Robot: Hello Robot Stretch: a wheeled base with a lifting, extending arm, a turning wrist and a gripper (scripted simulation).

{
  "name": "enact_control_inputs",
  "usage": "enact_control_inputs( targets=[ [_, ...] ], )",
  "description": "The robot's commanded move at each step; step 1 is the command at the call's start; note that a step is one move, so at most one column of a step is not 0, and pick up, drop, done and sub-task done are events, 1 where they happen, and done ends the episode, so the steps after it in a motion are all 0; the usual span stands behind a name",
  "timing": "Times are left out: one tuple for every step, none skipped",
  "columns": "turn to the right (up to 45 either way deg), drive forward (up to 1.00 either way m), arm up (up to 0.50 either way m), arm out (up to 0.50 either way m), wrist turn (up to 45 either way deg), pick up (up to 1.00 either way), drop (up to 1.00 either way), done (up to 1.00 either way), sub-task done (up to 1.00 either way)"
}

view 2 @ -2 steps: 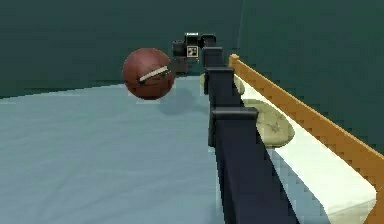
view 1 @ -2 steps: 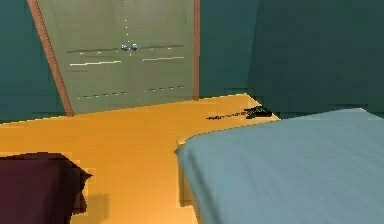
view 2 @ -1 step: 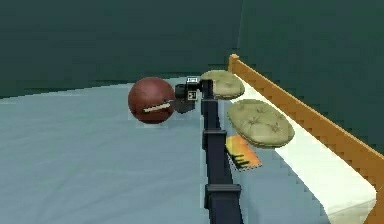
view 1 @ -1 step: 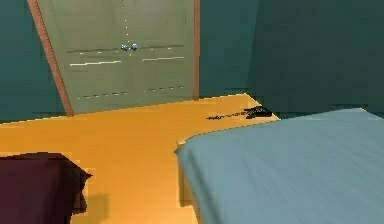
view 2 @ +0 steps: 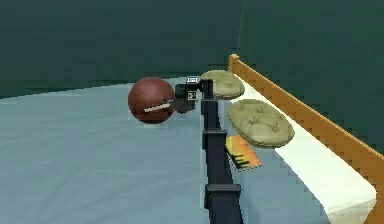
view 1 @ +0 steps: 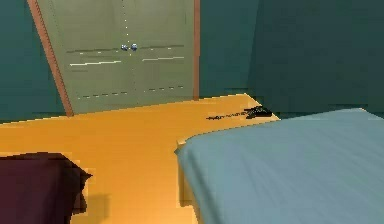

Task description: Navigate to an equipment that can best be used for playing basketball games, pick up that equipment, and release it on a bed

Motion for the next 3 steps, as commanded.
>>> enact_control_inputs(
  targets=[
    [0.0, 0.00, 0.00, 0.00, 0.0, 0.00, 1.00, 0.00, 0.00],
    [0.0, 0.00, 0.10, 0.00, 0.0, 0.00, 0.00, 0.00, 0.00],
    [0.0, 0.00, 0.00, -0.08, 0.0, 0.00, 0.00, 0.00, 0.00]
  ],
)
